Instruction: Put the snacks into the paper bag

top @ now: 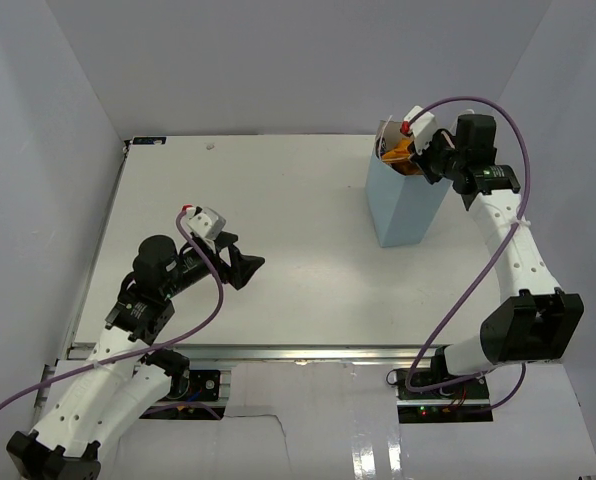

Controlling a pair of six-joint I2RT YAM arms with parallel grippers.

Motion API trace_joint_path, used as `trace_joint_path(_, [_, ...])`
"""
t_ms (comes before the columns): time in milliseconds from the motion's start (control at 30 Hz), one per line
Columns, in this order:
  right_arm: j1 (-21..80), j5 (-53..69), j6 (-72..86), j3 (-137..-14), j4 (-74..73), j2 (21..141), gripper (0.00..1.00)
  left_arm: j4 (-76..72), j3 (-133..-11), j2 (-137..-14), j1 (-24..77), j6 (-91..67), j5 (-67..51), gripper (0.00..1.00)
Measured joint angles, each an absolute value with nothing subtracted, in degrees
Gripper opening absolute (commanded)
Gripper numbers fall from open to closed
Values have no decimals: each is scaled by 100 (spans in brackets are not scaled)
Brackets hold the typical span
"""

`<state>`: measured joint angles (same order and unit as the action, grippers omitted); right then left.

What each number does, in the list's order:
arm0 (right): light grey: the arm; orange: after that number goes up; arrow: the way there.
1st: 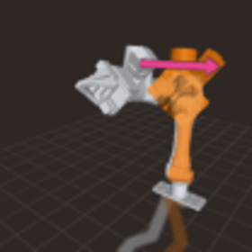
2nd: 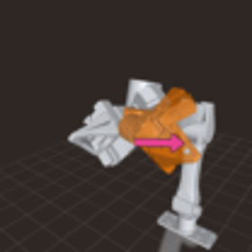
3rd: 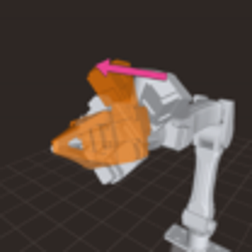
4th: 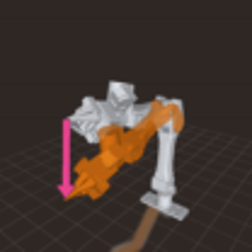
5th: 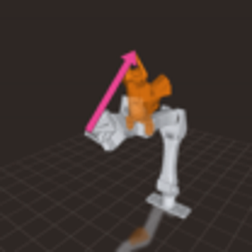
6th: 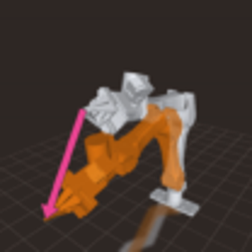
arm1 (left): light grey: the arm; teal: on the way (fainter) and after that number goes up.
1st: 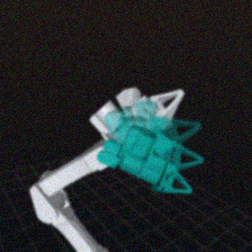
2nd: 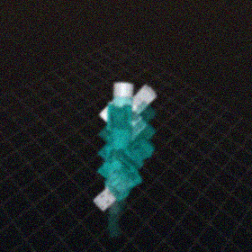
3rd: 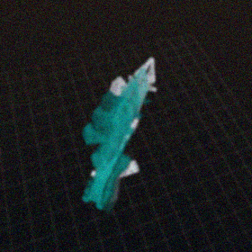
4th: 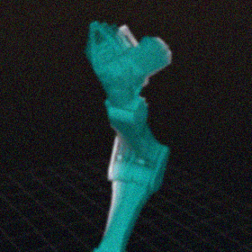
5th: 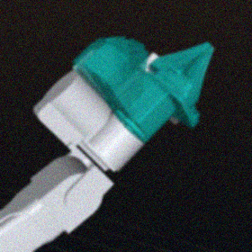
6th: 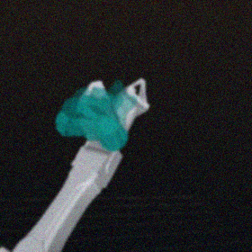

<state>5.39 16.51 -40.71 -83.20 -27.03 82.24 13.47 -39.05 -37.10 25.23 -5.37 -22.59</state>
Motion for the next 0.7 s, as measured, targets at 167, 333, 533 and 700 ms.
trace_joint_path(167, [539,1918,-4071,-8436,-2821,8626,8,1345,-3905,-3730,2523,-537,-2287,98])
trace_joint_path(333, [539,2121,-3990,-8790,-3089,8949,20,1345,-3905,-3736,2523,-537,-2296,98])
trace_joint_path(533, [539,2156,-3573,-9376,-3472,9050,59,1345,-3905,-3736,2523,-534,-2292,98])
trace_joint_path(700, [539,2093,-3120,-9771,-3610,8674,92,1347,-3905,-3739,2523,-534,-2263,98])
